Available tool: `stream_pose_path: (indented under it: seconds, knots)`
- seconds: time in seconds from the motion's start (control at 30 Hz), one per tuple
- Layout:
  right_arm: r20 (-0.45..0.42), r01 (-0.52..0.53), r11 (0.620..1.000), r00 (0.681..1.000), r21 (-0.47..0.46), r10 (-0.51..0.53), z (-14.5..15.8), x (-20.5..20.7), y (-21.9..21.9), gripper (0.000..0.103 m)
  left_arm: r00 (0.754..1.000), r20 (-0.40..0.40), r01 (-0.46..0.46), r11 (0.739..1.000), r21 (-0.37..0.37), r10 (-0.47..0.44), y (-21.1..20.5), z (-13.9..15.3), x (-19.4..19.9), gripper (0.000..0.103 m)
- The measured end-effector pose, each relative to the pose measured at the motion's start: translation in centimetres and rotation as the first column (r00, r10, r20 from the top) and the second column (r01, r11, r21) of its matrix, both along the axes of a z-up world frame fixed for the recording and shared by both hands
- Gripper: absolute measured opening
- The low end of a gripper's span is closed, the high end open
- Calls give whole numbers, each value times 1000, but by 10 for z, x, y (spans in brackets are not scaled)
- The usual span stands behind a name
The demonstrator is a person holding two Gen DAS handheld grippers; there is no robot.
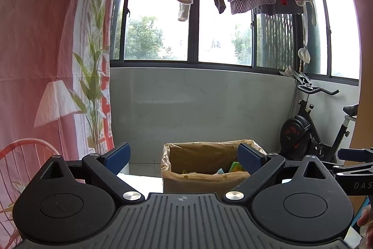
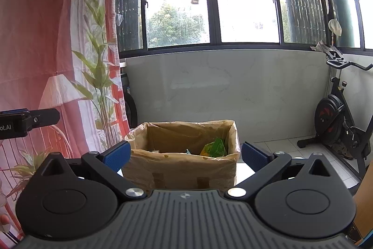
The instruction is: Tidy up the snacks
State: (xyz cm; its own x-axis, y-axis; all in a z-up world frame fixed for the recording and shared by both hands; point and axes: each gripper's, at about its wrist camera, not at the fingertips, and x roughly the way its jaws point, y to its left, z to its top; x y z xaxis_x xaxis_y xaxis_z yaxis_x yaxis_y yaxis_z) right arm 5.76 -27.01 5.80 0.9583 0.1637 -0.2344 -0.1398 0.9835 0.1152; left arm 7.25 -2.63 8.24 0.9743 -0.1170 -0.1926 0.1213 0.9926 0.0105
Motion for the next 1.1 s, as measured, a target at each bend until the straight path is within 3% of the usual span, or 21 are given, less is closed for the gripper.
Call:
stream_pose_path:
  seconds: [1.1]
  knots:
    - [-11,-8,1000,1000,-2,8,-10,6,2,103,1000,-30,-2,1000,-8,2,3,-13,3,99]
